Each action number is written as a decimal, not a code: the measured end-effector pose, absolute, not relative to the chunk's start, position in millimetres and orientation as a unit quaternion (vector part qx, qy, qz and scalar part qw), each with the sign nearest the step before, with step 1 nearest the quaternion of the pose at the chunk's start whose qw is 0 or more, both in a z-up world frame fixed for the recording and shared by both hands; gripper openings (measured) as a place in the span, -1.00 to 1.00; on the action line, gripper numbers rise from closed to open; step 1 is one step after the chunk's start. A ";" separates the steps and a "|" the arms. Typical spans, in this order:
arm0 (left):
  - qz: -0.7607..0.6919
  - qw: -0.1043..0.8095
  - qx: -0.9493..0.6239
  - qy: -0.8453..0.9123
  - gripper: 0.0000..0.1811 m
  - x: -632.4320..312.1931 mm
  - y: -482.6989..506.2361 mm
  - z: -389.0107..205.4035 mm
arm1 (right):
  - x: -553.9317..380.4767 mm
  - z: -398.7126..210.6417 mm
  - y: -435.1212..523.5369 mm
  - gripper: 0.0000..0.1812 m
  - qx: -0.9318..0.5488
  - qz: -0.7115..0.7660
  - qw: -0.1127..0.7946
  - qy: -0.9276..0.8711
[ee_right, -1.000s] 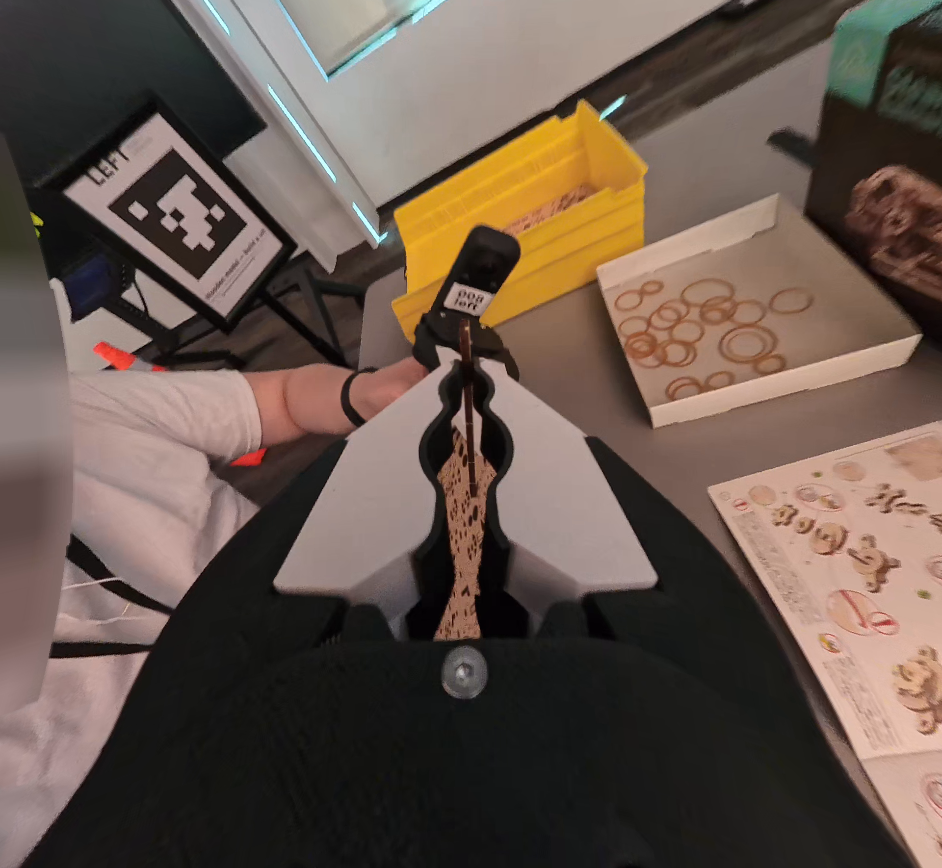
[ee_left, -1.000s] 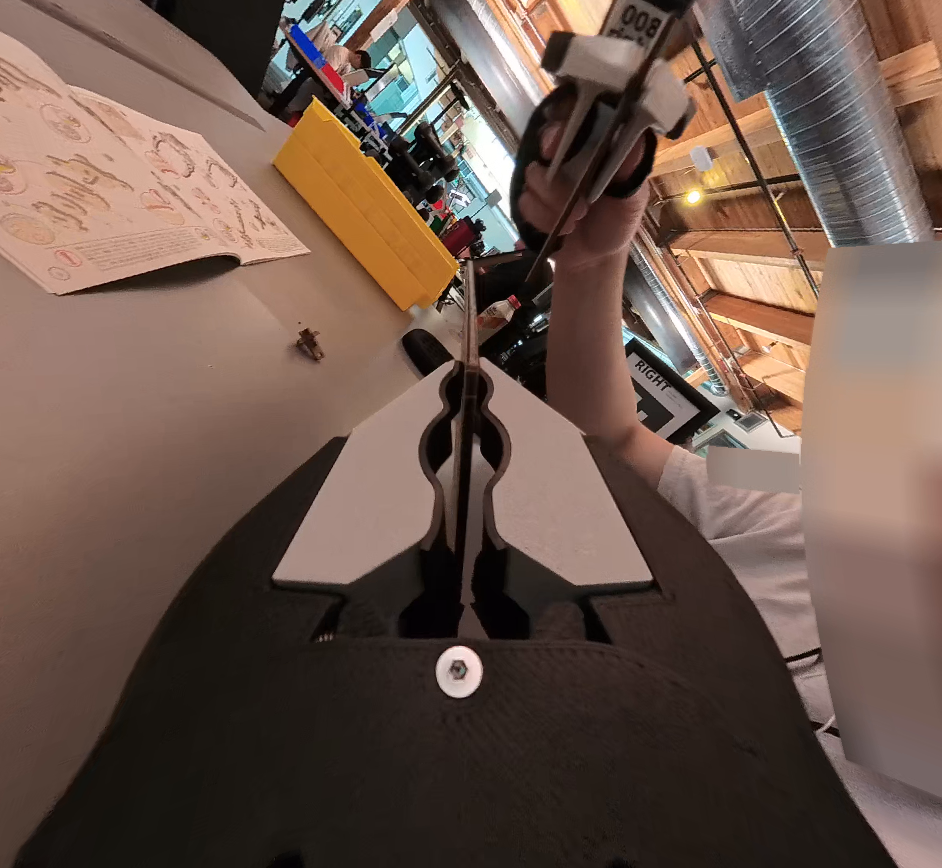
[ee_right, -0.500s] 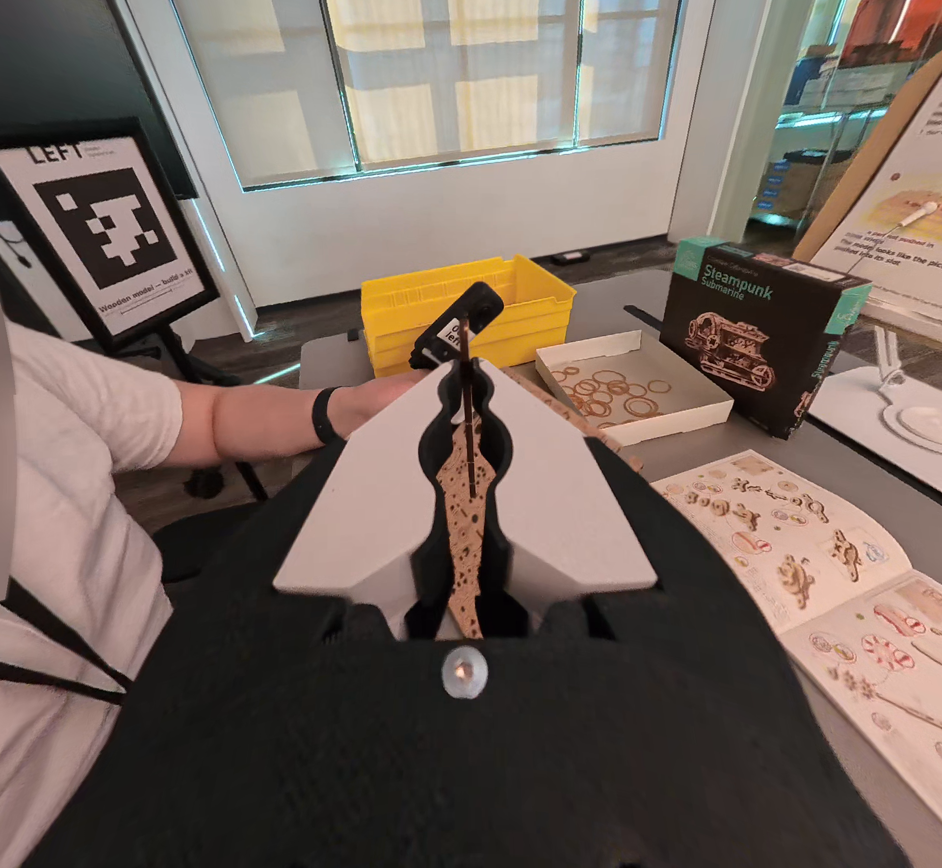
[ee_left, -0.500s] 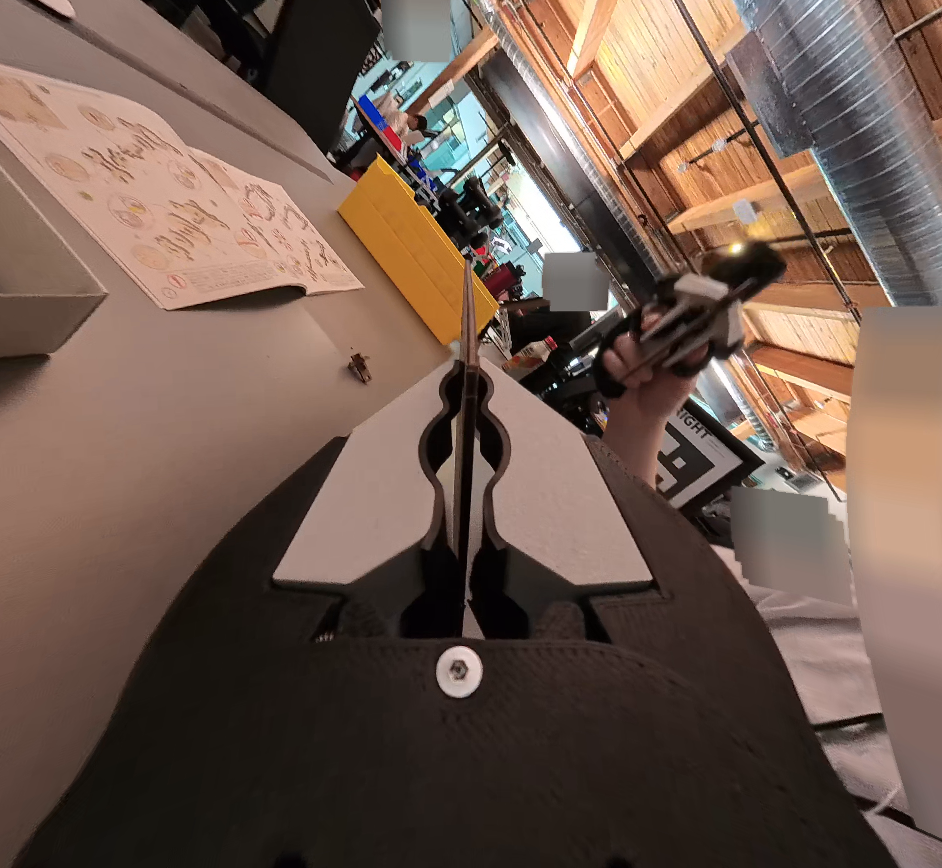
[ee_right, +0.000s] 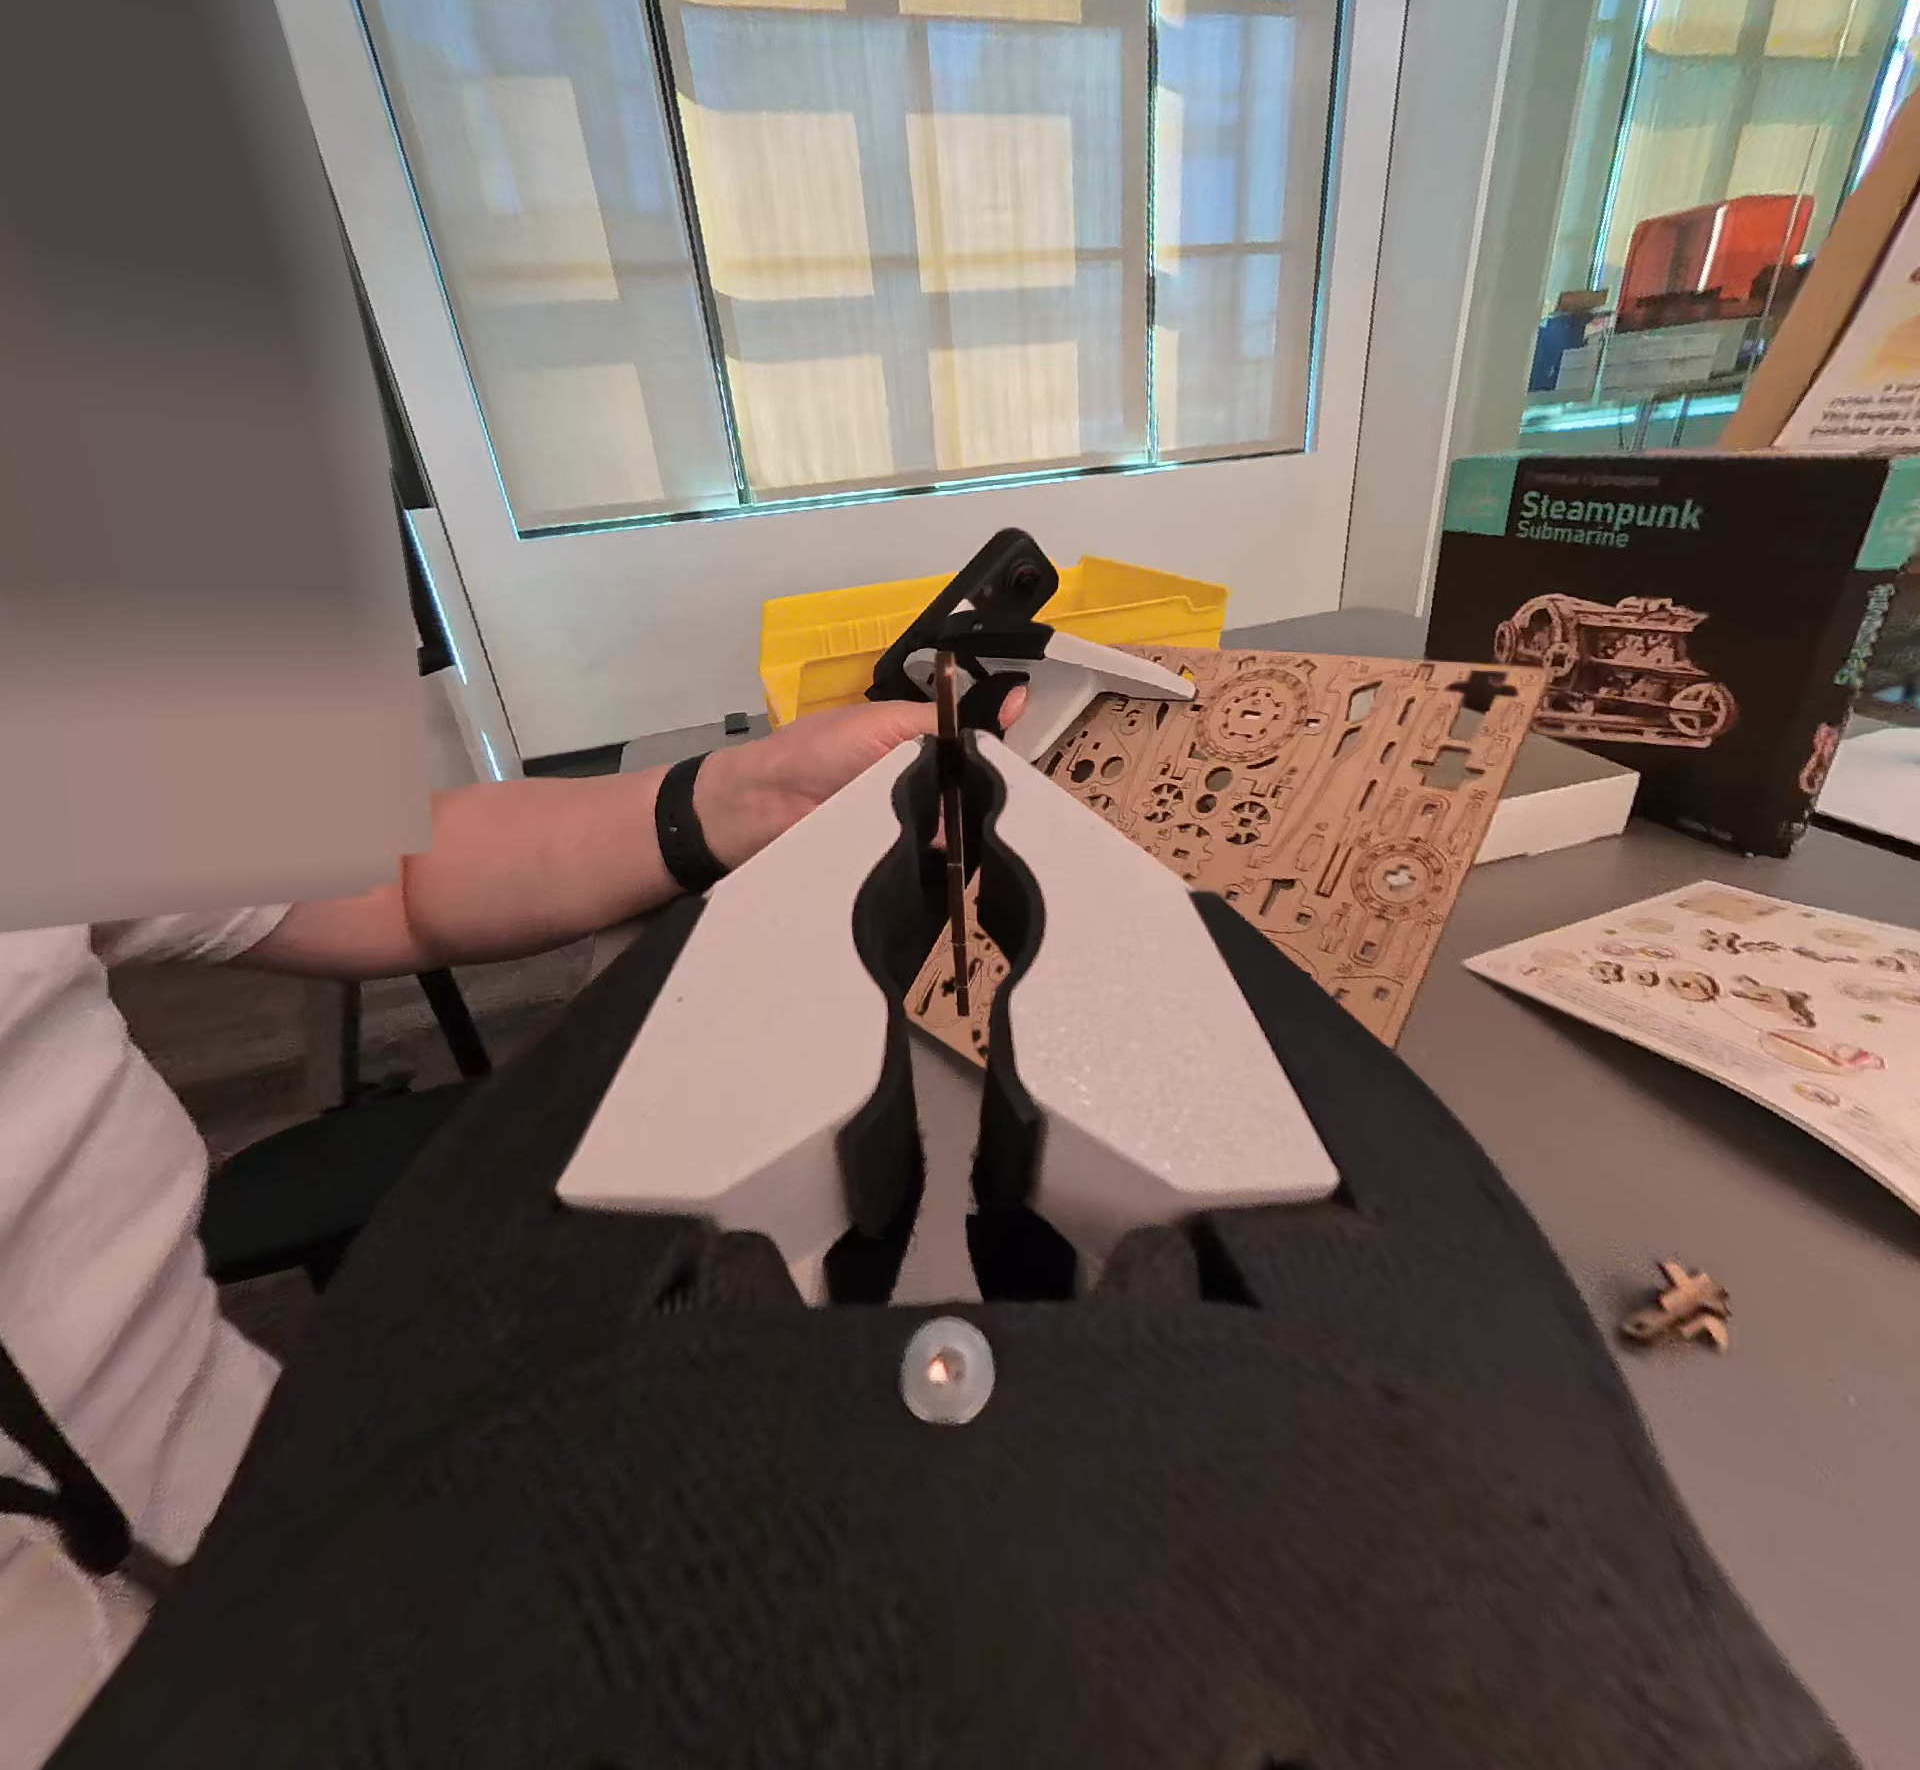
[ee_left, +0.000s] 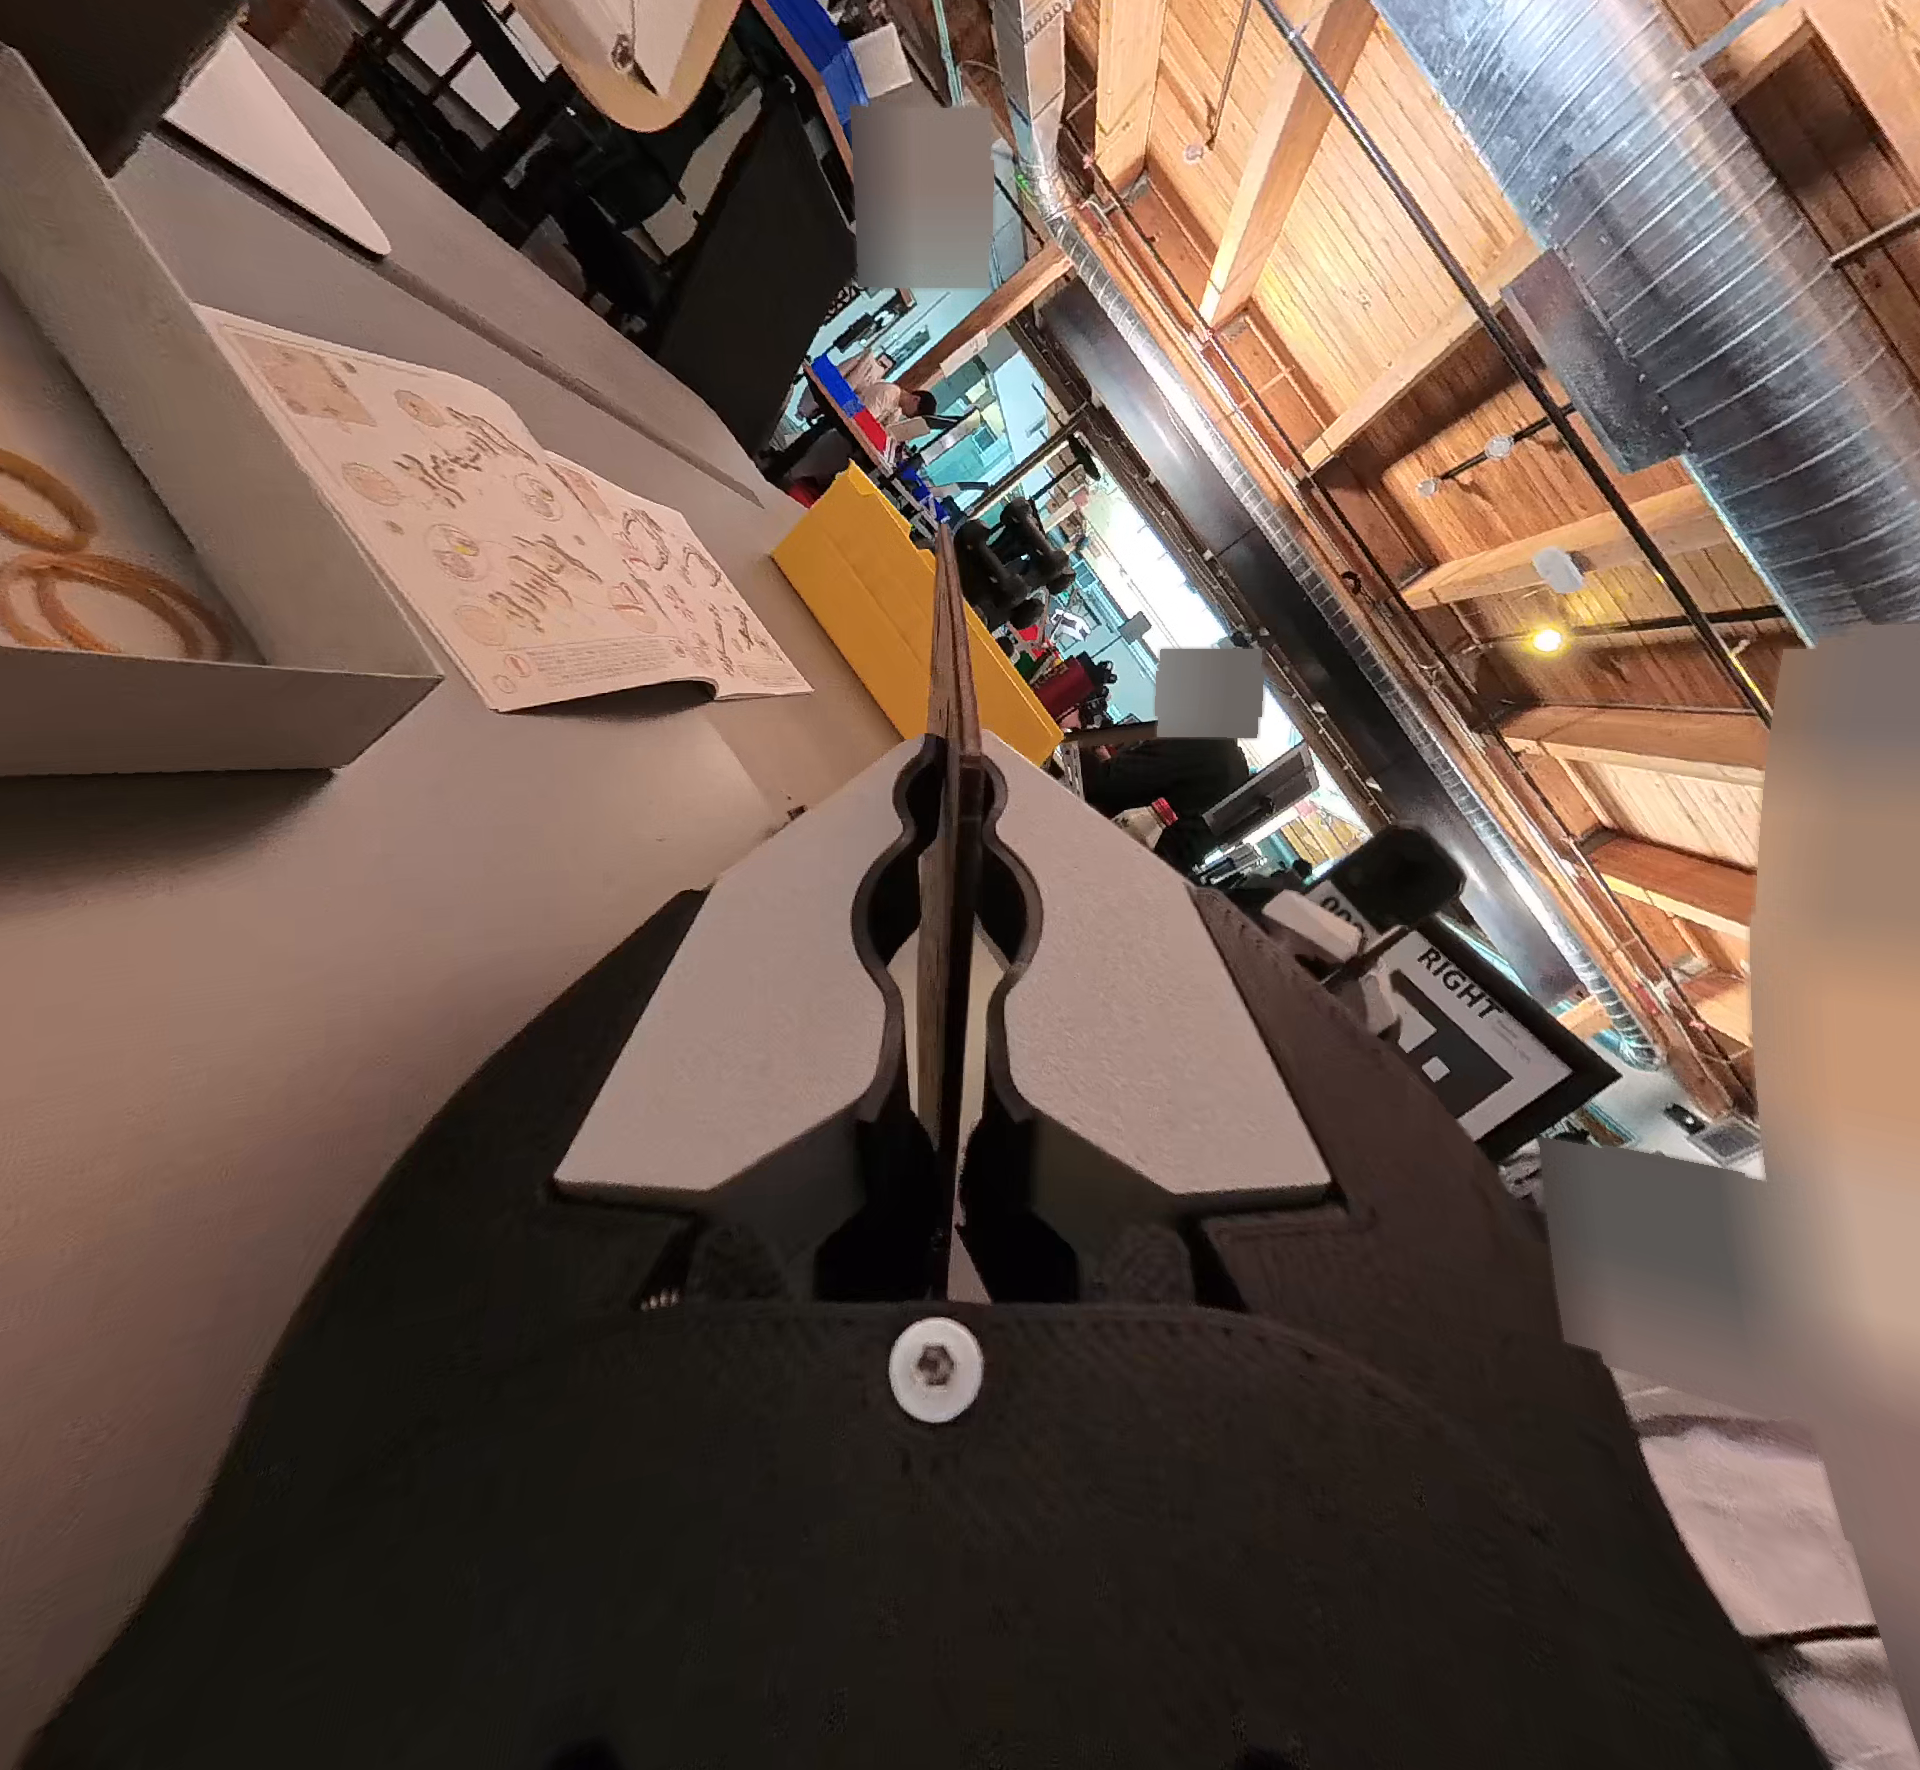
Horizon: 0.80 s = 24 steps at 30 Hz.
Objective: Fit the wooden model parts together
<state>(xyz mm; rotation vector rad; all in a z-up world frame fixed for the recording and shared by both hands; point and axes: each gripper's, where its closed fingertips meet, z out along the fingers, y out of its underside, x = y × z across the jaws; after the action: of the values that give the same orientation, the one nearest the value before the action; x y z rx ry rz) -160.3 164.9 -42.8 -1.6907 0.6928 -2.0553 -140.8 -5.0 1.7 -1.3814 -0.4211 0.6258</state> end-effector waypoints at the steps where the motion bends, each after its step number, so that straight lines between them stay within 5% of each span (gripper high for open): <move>1: -0.733 0.193 -0.605 0.243 -0.99 -160.7 166.1 -43.6 | -143.5 -0.1 -1.7 -0.98 -0.617 0.274 0.711 -0.195; 24: -0.730 0.179 -0.618 0.232 -0.94 -160.0 168.6 -50.0 | -157.5 -57.6 57.2 -0.98 -0.681 0.203 0.659 -0.247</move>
<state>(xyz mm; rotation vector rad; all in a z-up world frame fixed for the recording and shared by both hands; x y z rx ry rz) -160.0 168.6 -50.0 -1.7463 0.6561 -2.0624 -157.5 57.2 -57.6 -1.5417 -0.5585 0.4604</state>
